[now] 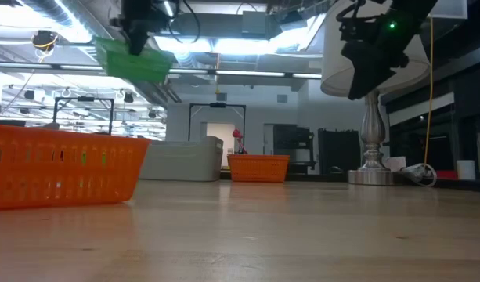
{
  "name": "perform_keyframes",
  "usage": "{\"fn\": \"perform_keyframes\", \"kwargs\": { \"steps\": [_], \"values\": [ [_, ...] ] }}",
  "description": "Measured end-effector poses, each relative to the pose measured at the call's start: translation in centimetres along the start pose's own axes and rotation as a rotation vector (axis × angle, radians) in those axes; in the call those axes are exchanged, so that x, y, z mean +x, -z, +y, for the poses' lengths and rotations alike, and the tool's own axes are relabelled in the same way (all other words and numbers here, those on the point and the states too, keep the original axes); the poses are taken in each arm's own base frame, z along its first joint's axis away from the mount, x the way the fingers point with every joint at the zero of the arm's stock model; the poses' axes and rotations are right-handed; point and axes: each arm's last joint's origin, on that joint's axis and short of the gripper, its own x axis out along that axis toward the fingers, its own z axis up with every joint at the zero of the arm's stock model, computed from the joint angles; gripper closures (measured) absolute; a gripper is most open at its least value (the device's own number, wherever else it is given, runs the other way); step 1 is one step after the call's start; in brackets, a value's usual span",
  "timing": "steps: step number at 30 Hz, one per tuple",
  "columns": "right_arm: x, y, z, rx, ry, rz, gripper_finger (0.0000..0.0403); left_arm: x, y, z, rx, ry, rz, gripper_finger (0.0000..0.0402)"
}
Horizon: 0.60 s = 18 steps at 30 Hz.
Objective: Stack baskets by color
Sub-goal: Stack the bottom green bin on top of the top green bin
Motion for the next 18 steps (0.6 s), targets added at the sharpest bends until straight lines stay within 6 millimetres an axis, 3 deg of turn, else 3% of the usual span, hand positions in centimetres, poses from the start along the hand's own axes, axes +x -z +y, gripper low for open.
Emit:
{"fn": "perform_keyframes", "kwargs": {
  "steps": [5, 9, 14, 18],
  "values": [
    [0.0, -0.1, 0.1, -0.009, -0.005, -0.008, 0.0269, 3.2, -4.3, 2.4, 0.167, -0.044, 0.003, 0.0401],
    [0.0, -0.1, 0.1, -0.019, -0.008, -0.006, 0.0269, 6.3, -6.4, 4.1, 0.381, -0.061, 0.074, 0.0401],
    [0.0, -0.1, 0.1, -0.041, -0.011, -0.003, 0.0269, 10.3, -7.6, 5.5, 0.541, -0.042, 0.164, 0.0401],
    [0.0, -0.1, 0.1, -0.044, -0.012, -0.003, 0.0269, 12.7, -6.9, 6.9, 0.597, 0.048, 0.261, 0.0402]
  ]
}}
